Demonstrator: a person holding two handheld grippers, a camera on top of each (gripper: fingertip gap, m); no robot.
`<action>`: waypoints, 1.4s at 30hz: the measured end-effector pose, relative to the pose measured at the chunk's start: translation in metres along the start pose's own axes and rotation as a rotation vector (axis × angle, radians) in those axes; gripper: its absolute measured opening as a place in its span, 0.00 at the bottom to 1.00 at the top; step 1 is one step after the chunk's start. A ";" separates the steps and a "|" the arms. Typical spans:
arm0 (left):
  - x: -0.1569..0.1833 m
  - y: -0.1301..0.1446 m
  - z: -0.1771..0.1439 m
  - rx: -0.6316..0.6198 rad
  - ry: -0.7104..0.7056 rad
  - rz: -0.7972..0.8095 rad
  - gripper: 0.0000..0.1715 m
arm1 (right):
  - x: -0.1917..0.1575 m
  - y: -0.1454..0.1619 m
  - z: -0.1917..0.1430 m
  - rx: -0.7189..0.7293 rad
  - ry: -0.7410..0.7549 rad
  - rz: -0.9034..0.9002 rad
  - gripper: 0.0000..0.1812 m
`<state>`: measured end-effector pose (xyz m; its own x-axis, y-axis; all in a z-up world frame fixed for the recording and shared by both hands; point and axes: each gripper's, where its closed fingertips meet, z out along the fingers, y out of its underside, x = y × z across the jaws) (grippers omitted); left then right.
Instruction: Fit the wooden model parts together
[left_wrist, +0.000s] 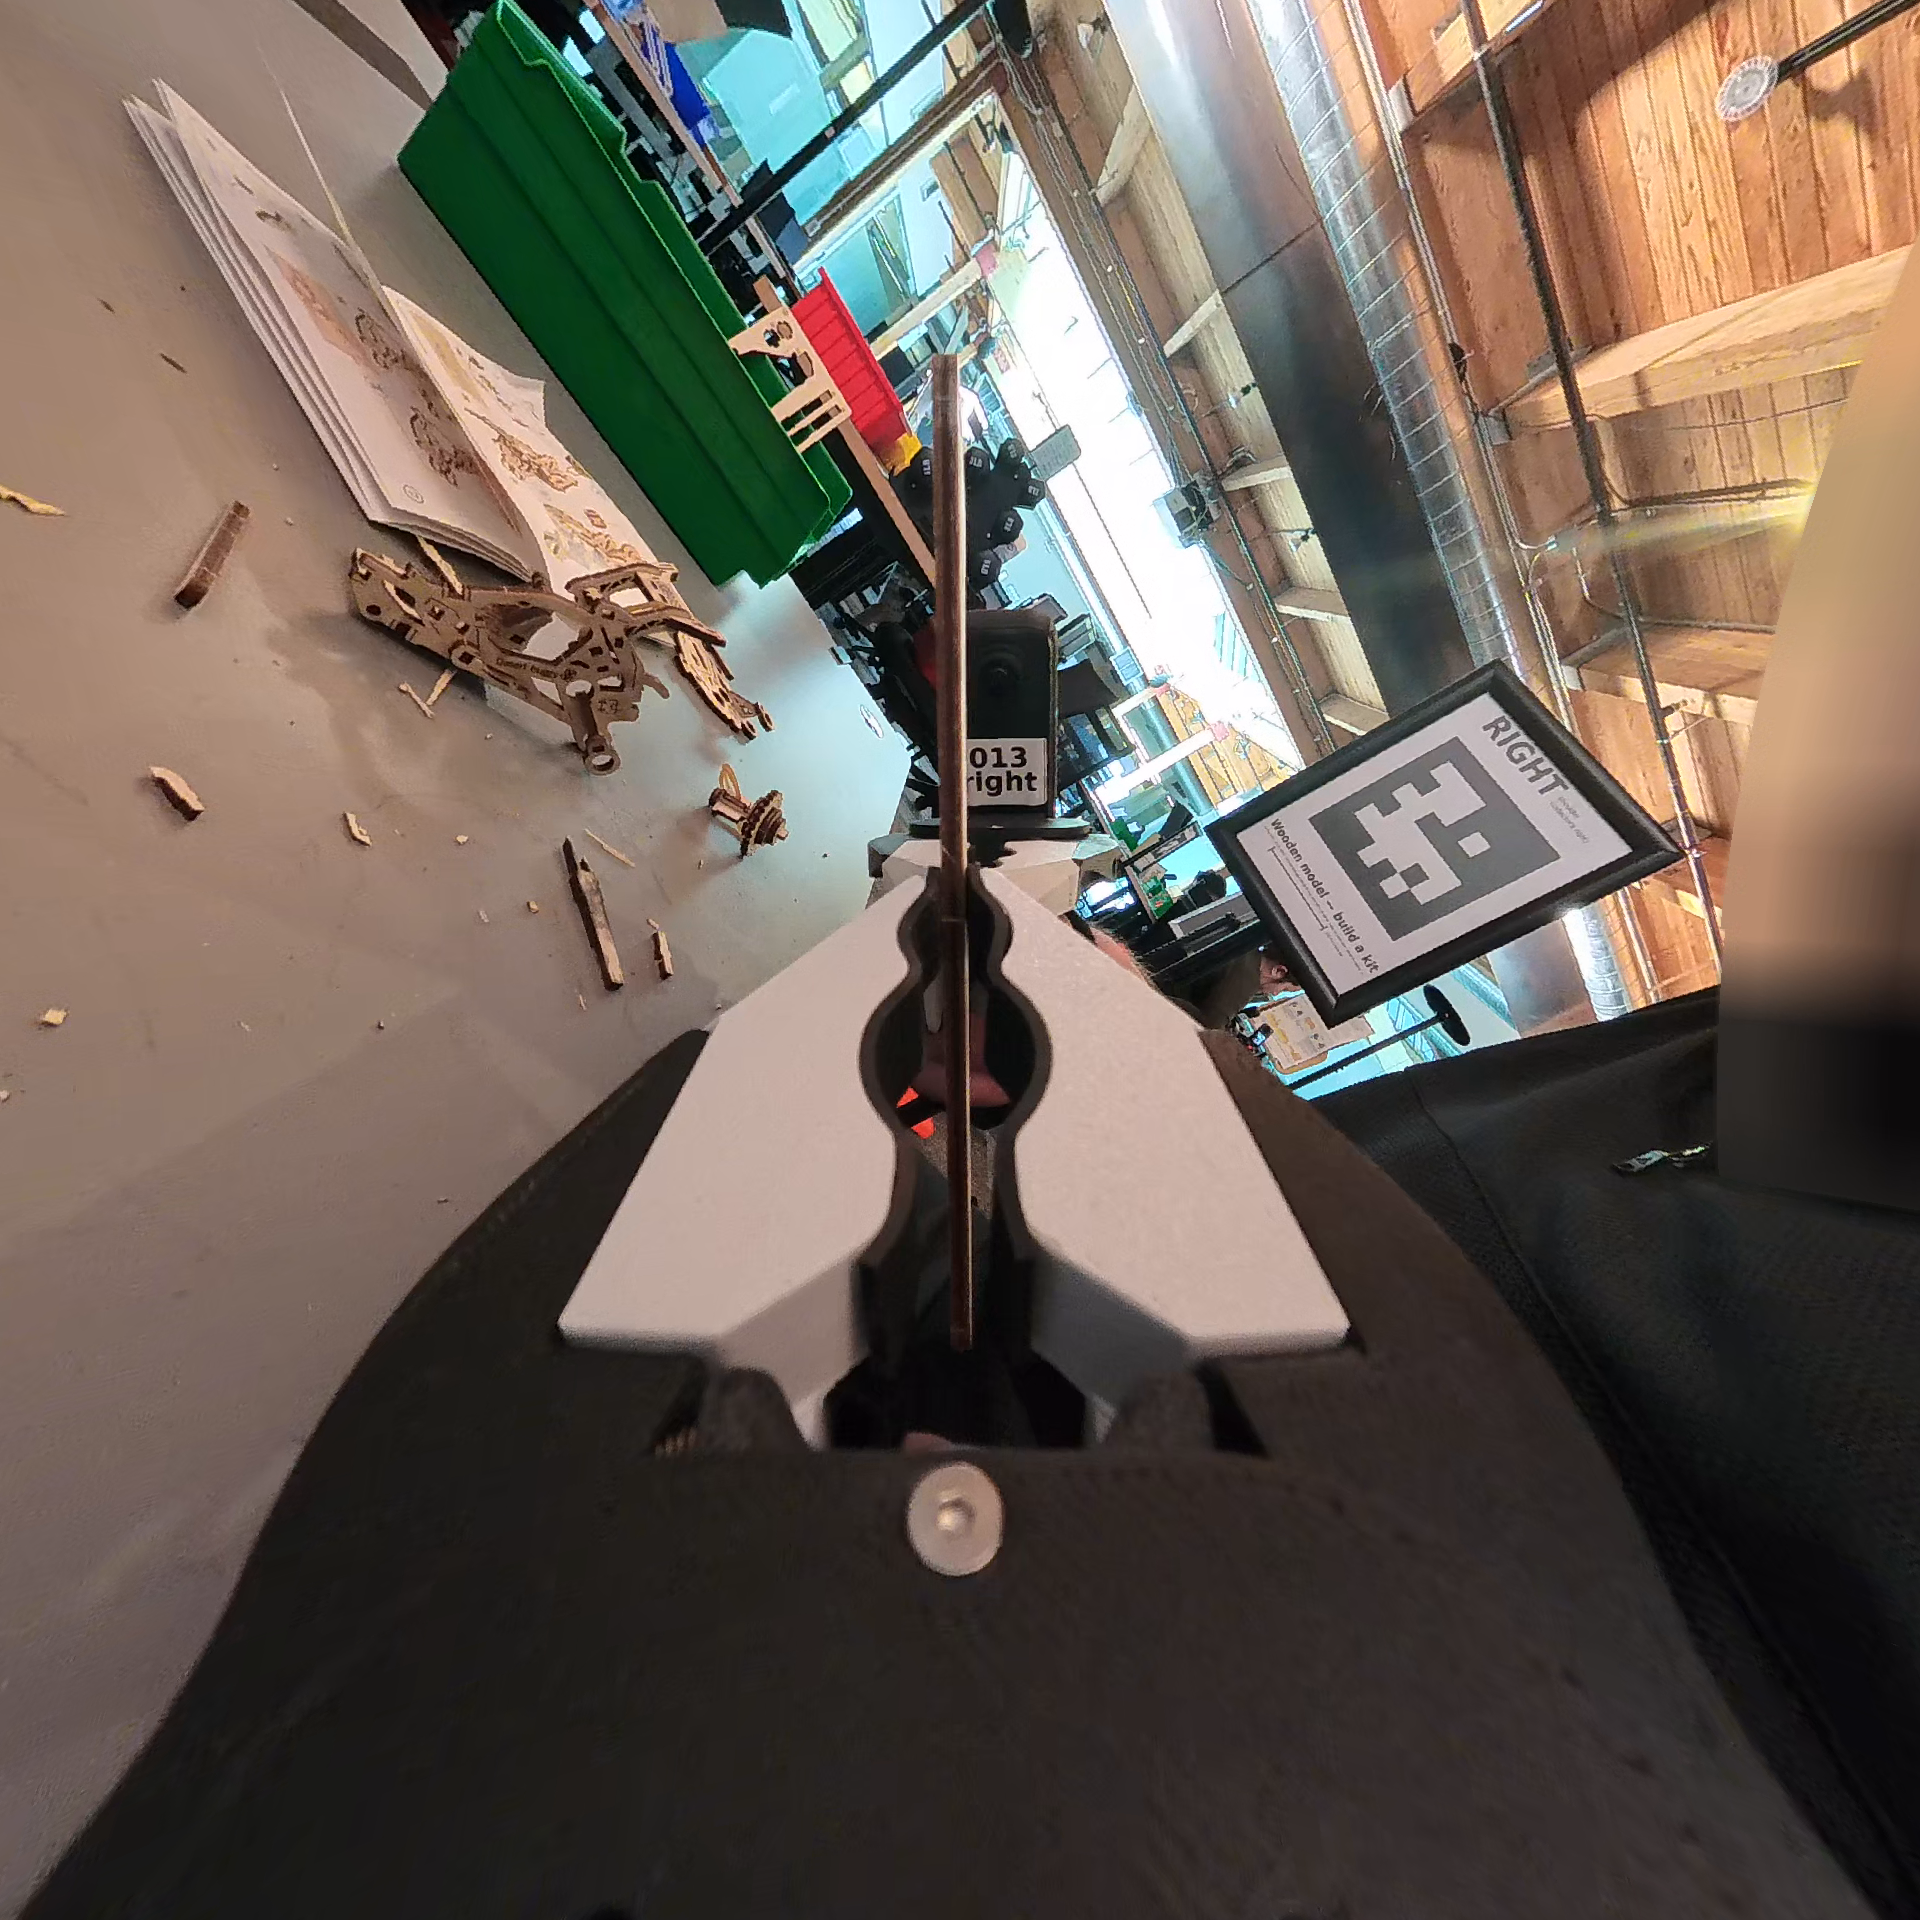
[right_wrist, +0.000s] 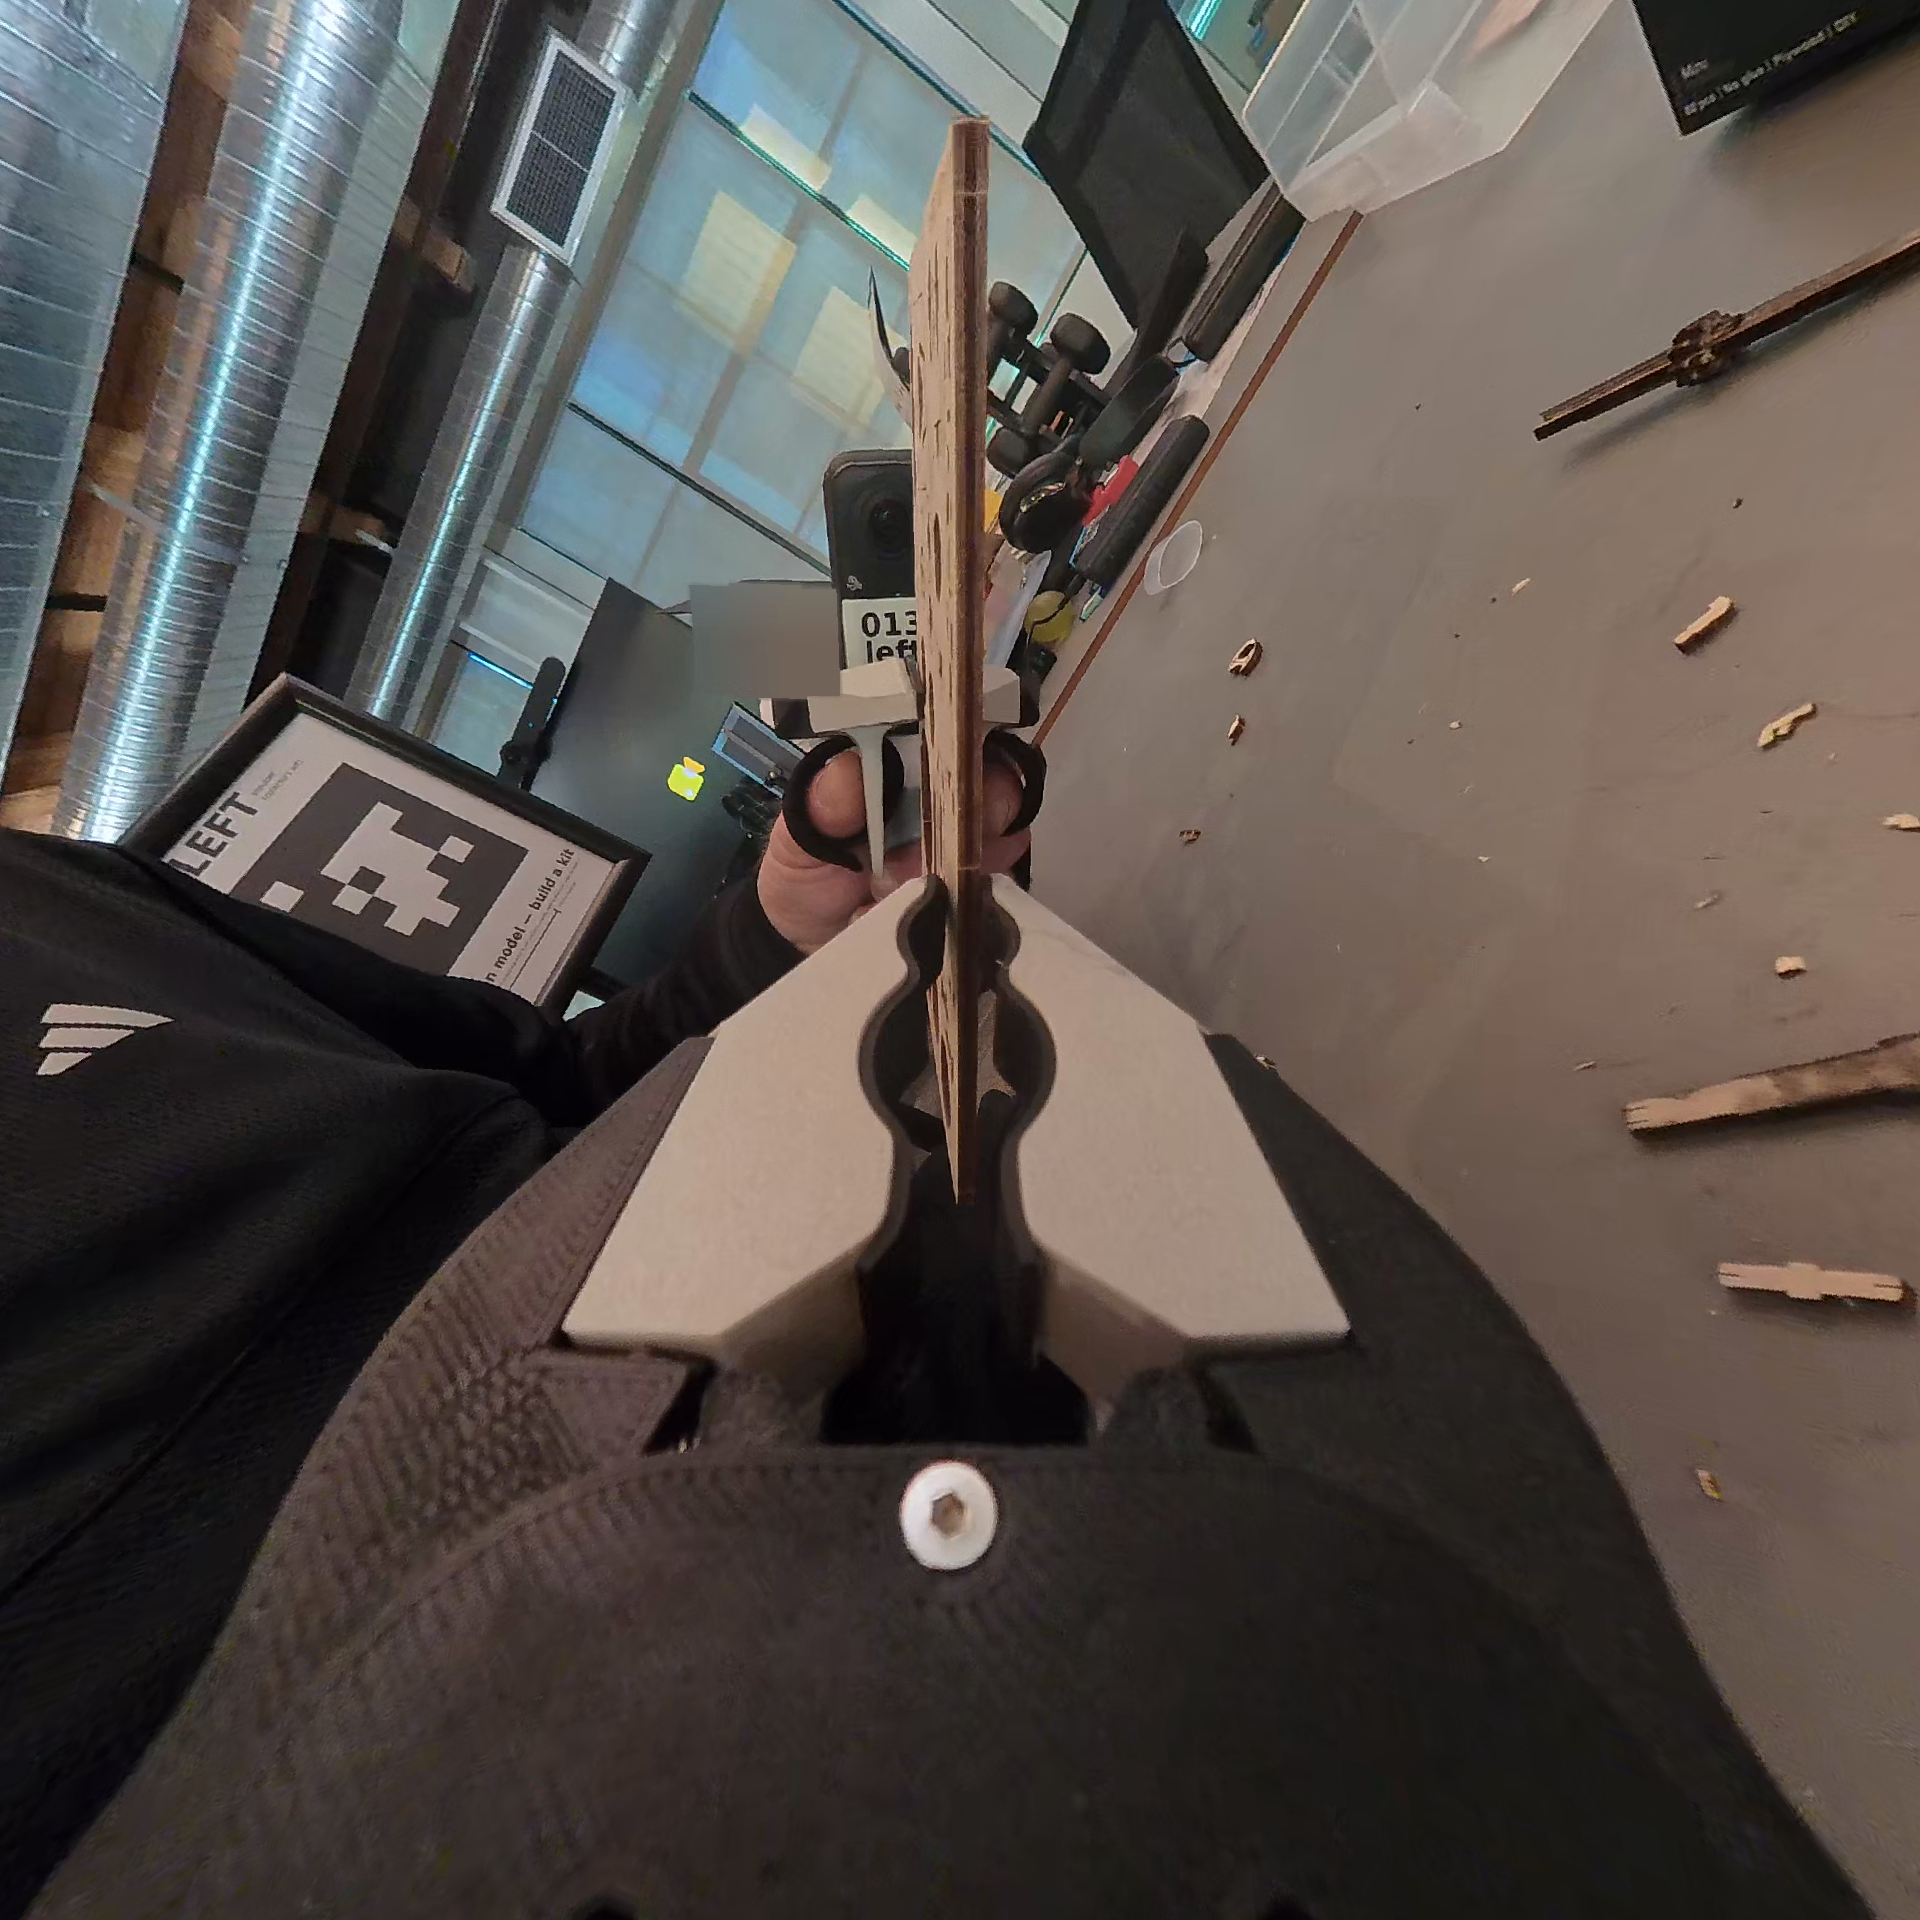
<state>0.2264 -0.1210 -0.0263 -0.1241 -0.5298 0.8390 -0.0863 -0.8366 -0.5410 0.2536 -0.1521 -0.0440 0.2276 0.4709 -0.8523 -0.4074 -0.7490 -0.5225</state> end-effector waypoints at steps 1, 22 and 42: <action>0.000 0.000 0.000 0.000 -0.001 0.001 0.01 | 0.000 0.000 0.000 0.000 0.000 0.000 0.01; 0.001 -0.005 -0.007 0.032 -0.029 0.017 0.00 | 0.003 0.000 -0.002 -0.016 0.033 -0.048 0.01; -0.003 -0.069 -0.126 0.218 -0.280 0.174 0.00 | 0.013 0.007 -0.057 -0.211 0.385 -0.533 0.00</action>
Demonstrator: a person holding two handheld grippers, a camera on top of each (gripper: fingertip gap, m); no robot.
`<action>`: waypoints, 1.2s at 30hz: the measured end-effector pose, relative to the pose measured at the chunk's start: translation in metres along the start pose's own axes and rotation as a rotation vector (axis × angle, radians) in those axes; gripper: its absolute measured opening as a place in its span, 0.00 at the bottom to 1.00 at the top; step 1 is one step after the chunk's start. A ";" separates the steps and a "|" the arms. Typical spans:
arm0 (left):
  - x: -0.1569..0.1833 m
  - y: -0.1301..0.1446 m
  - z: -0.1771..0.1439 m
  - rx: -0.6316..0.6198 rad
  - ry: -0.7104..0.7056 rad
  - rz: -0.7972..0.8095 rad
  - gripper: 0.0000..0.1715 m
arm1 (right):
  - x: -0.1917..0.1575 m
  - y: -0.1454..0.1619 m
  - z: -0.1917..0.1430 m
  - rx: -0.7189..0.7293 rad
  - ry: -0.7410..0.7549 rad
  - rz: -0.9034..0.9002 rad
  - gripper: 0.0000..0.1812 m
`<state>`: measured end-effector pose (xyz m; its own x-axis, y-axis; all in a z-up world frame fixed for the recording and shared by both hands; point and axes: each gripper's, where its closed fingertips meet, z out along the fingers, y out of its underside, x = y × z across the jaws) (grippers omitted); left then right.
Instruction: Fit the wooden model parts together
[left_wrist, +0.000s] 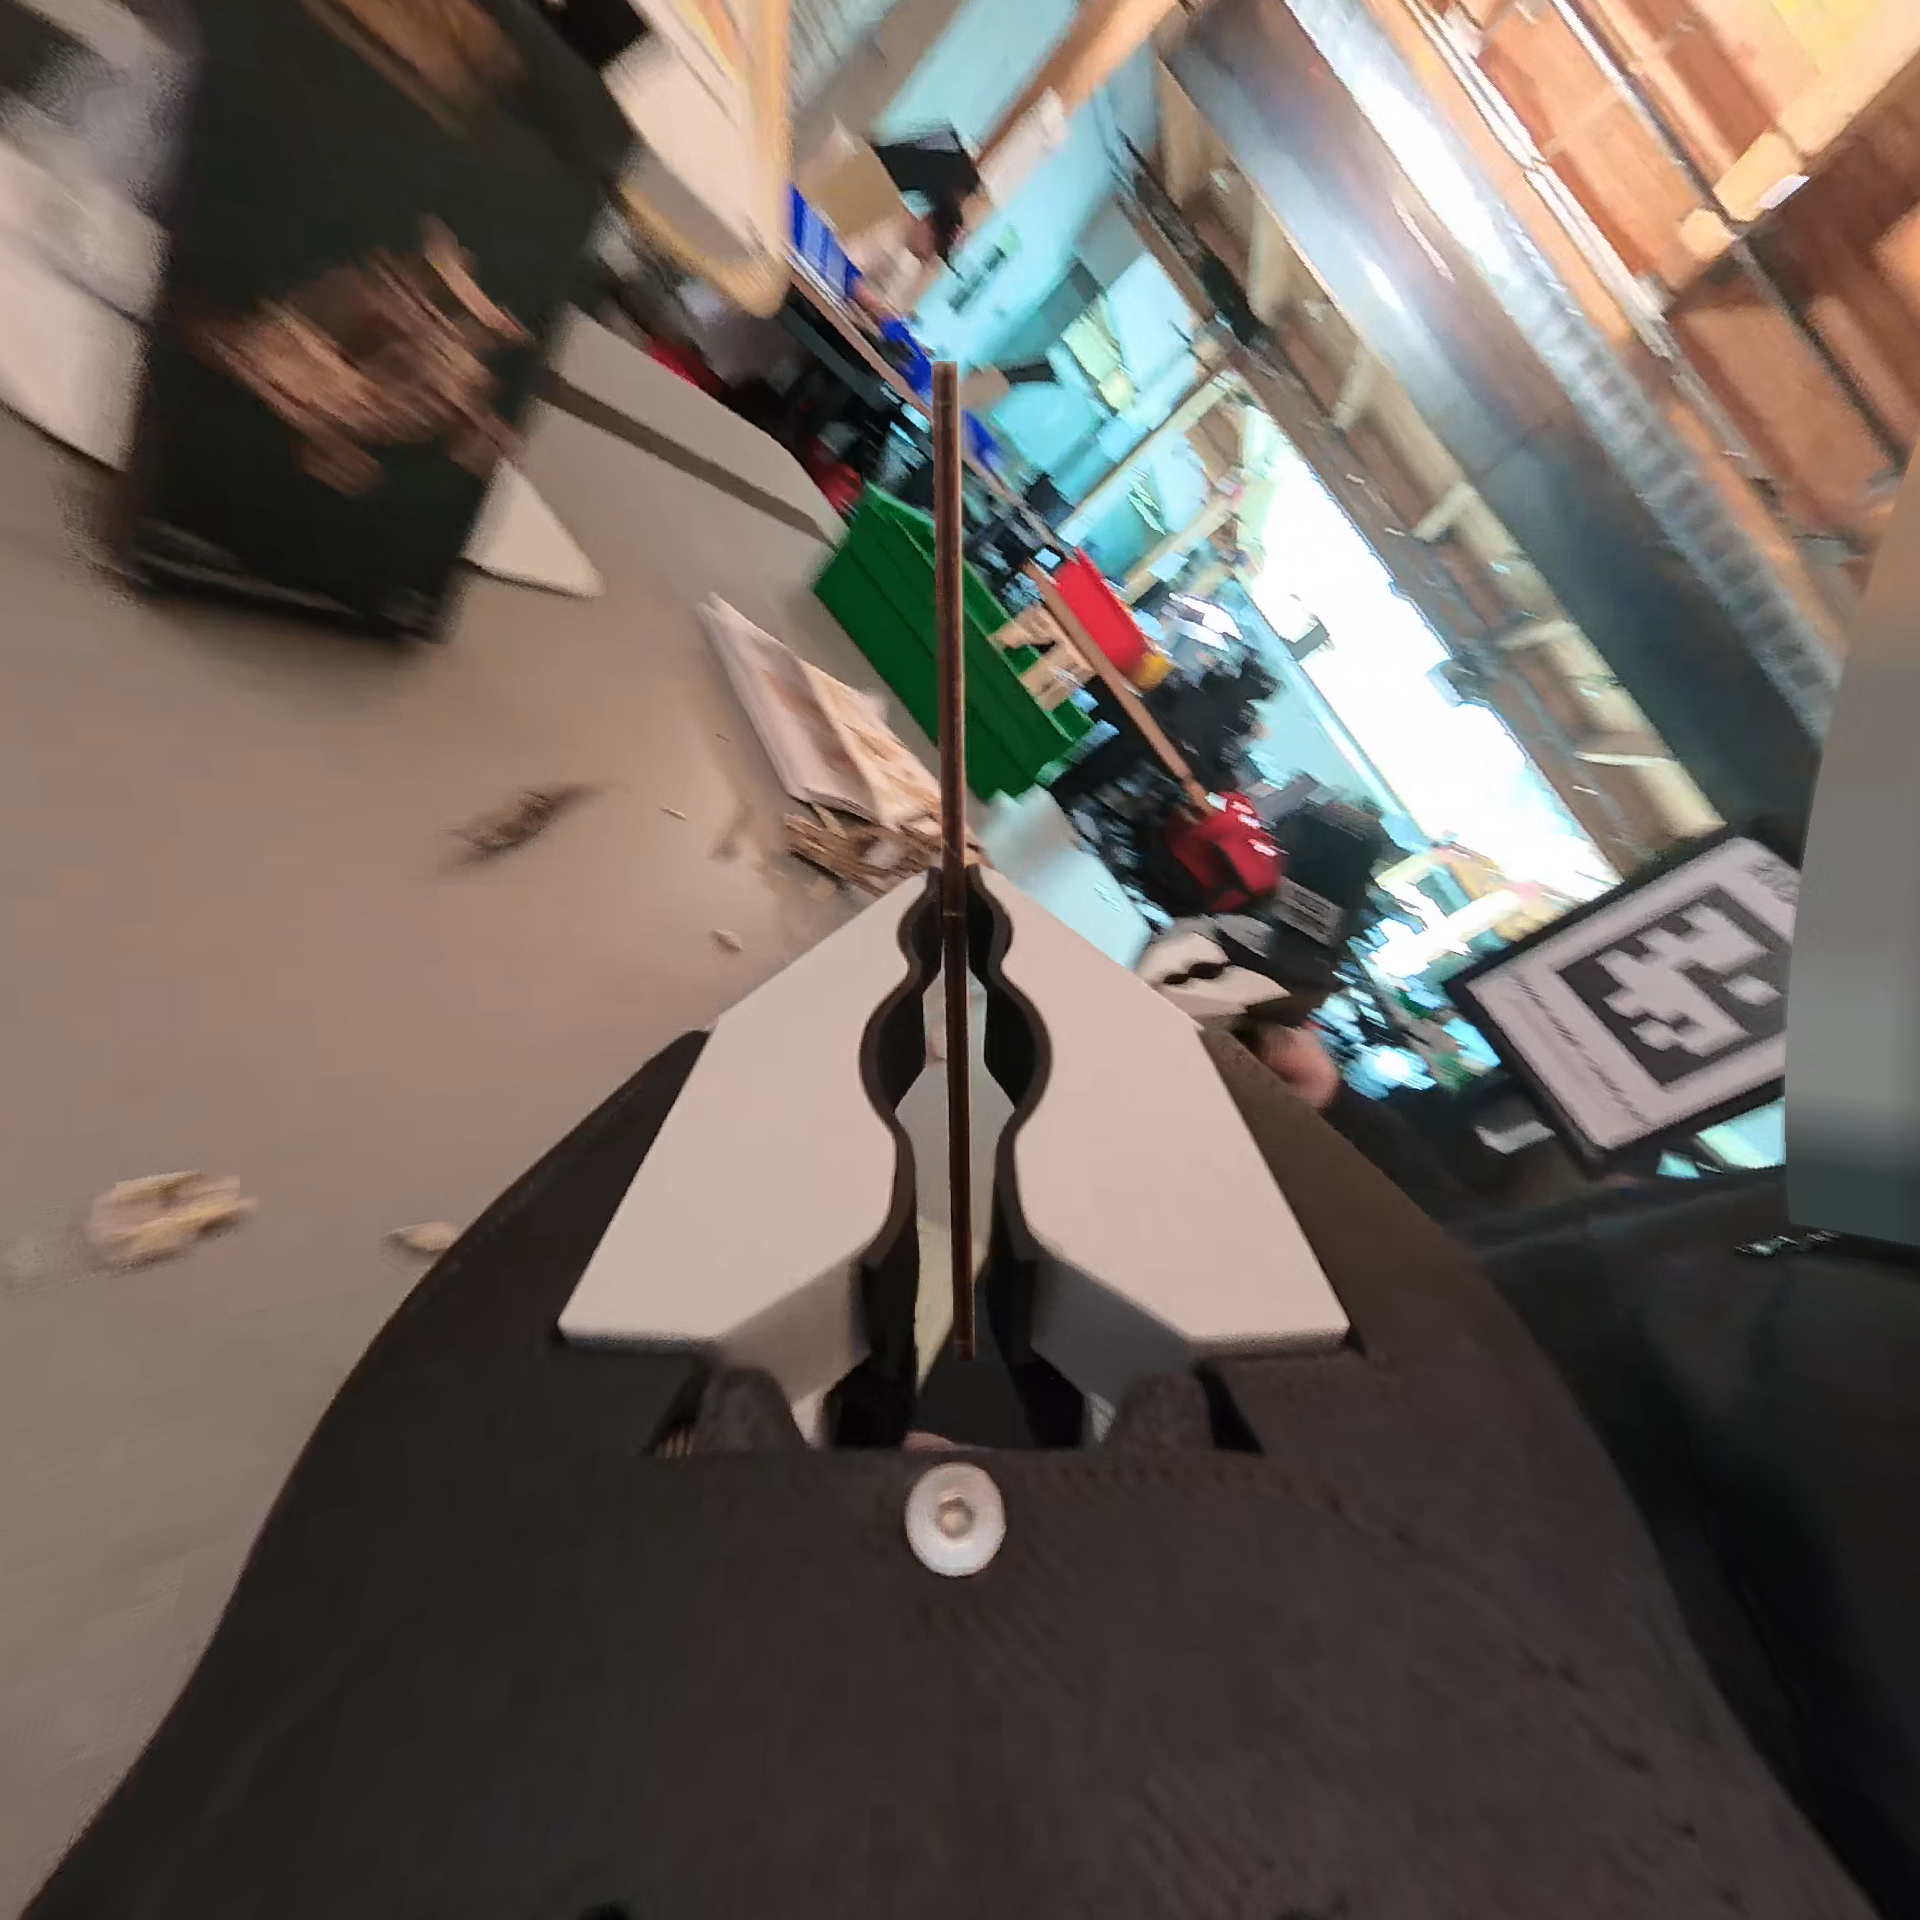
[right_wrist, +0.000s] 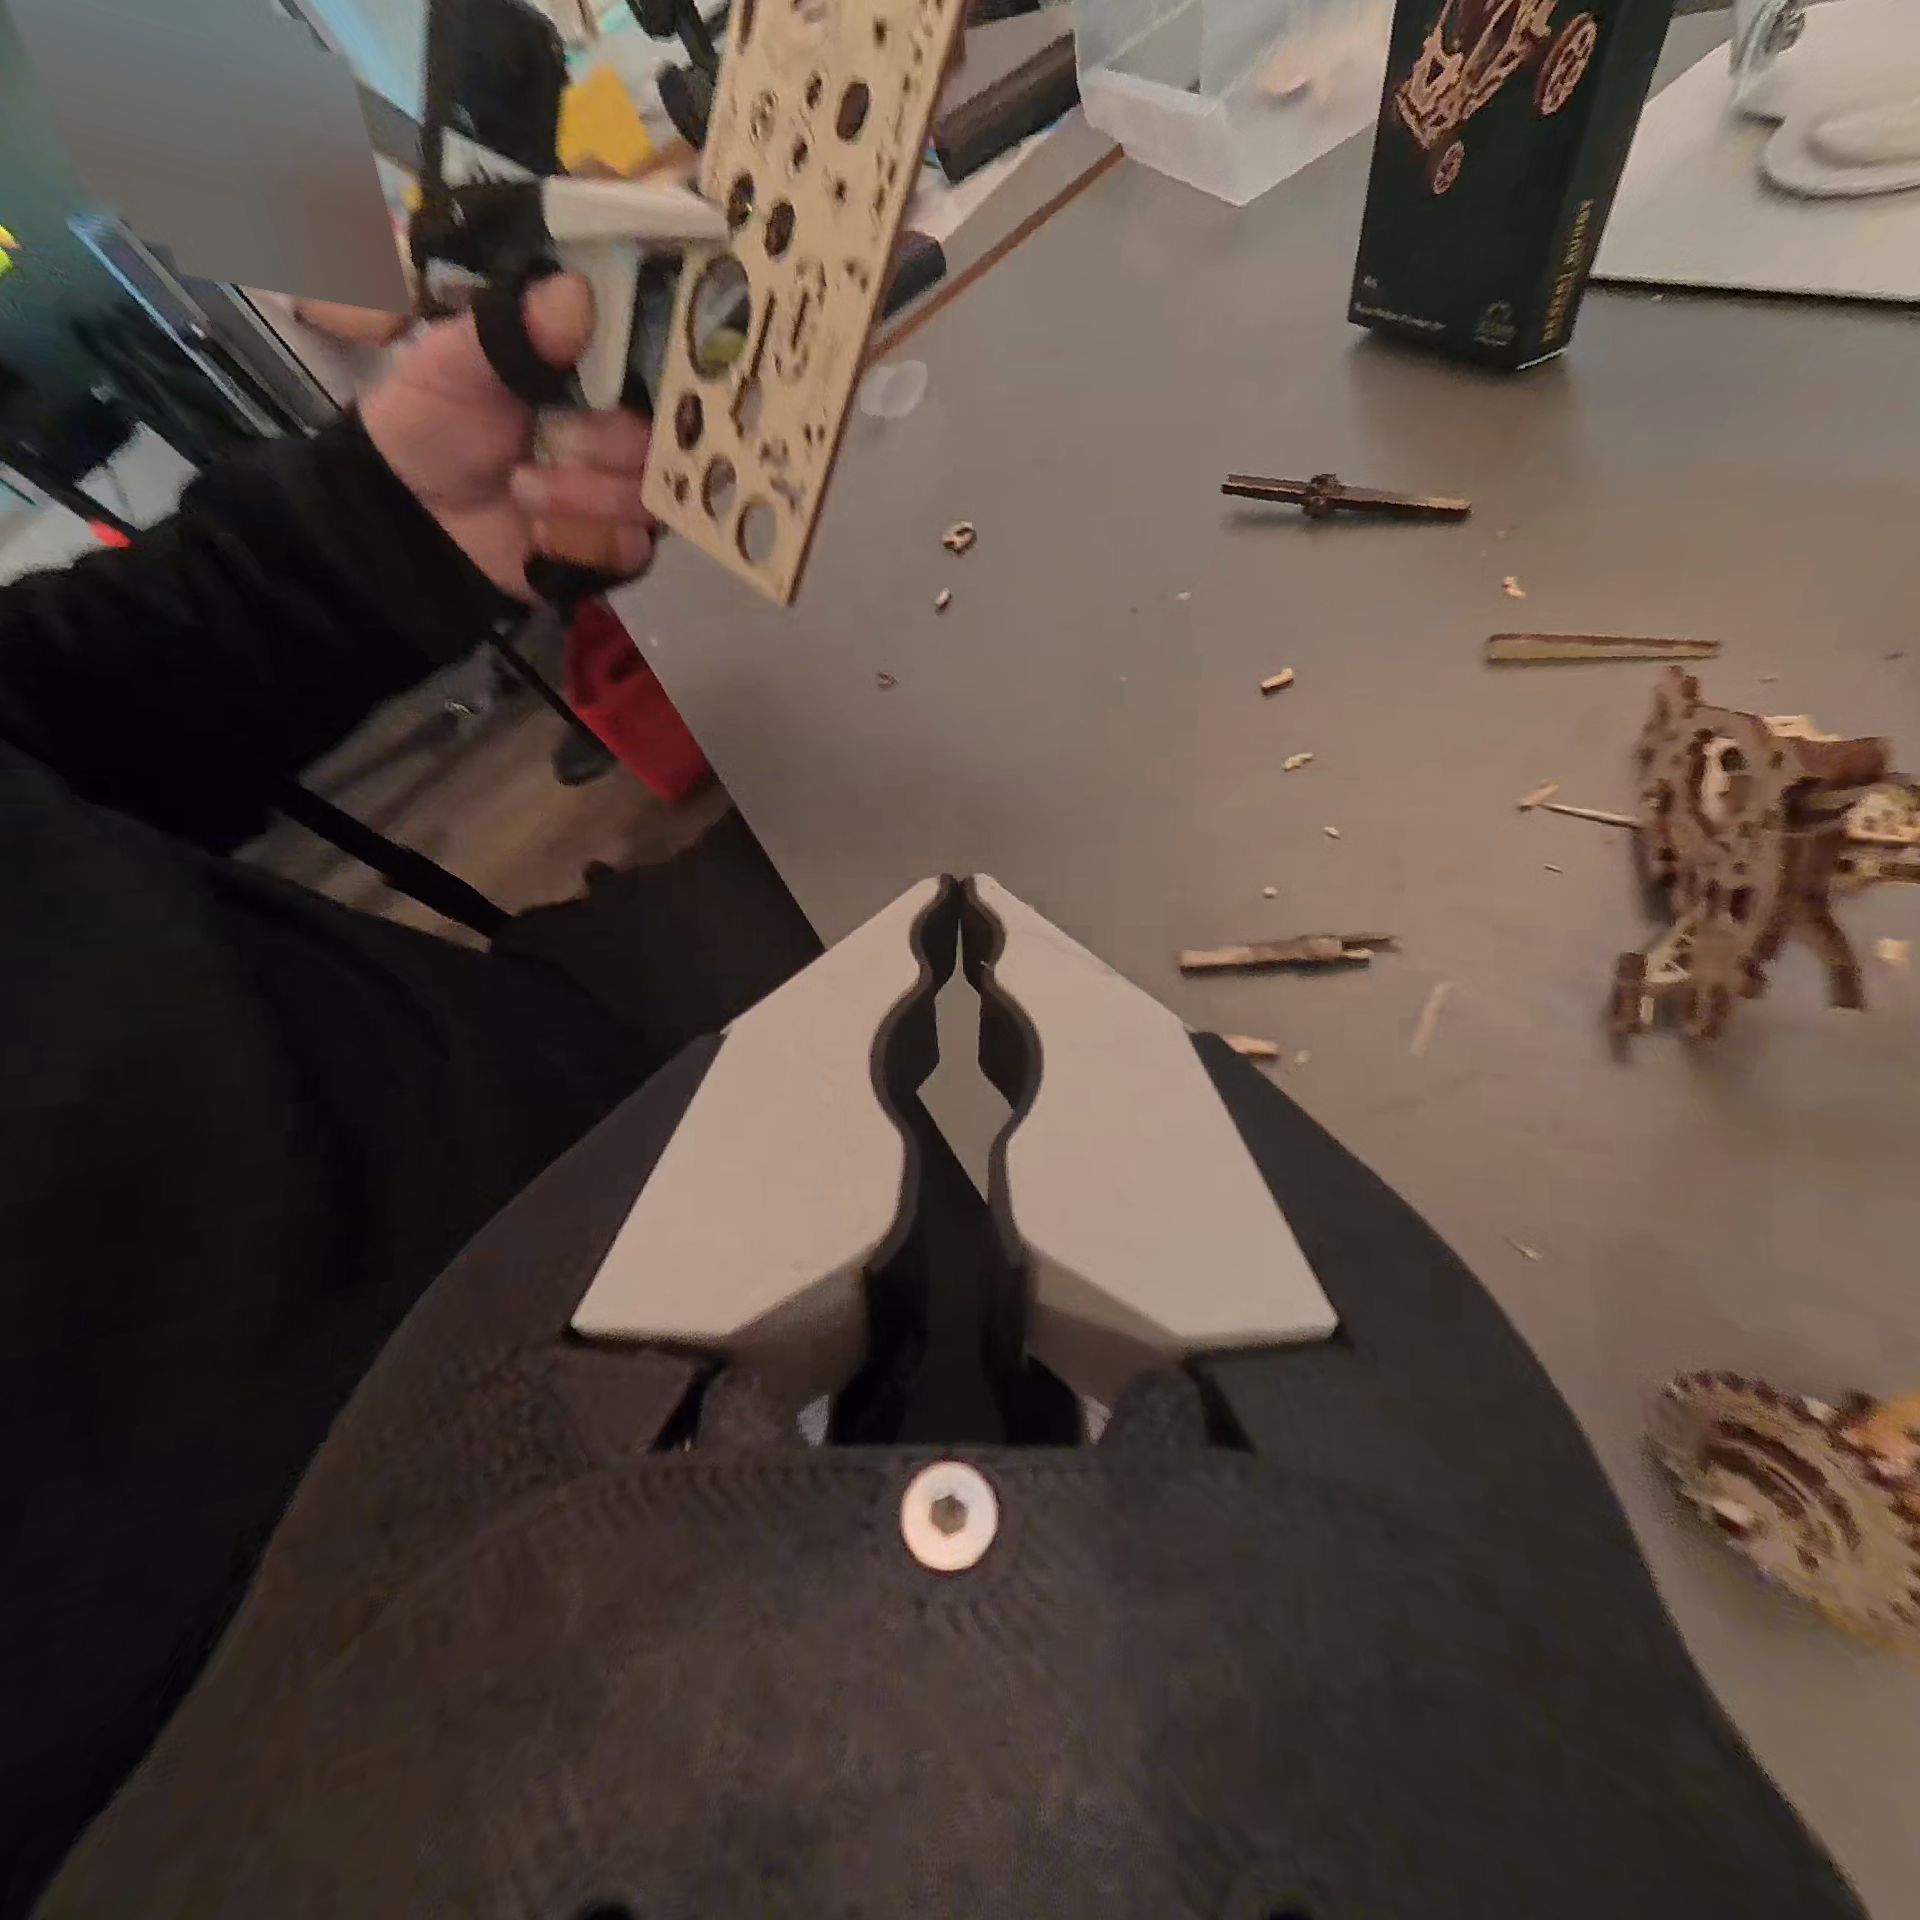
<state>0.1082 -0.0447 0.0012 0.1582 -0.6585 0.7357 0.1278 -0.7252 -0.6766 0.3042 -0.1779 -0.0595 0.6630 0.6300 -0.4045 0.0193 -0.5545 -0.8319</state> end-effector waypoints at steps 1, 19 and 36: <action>-0.004 -0.009 -0.012 0.018 -0.032 0.021 0.00 | 0.001 0.001 -0.003 -0.003 0.016 -0.009 0.00; -0.046 -0.051 -0.115 0.151 -0.277 0.075 0.00 | 0.003 0.023 0.010 -0.117 0.095 -0.080 0.07; -0.060 -0.037 -0.090 0.096 -0.256 0.045 0.00 | 0.035 0.033 -0.079 -0.027 0.362 -0.048 0.05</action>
<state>0.0057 0.0035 -0.0154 0.4064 -0.6088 0.6813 0.2056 -0.6656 -0.7174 0.3866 -0.2167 -0.0708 0.8828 0.4249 -0.2001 0.0738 -0.5463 -0.8343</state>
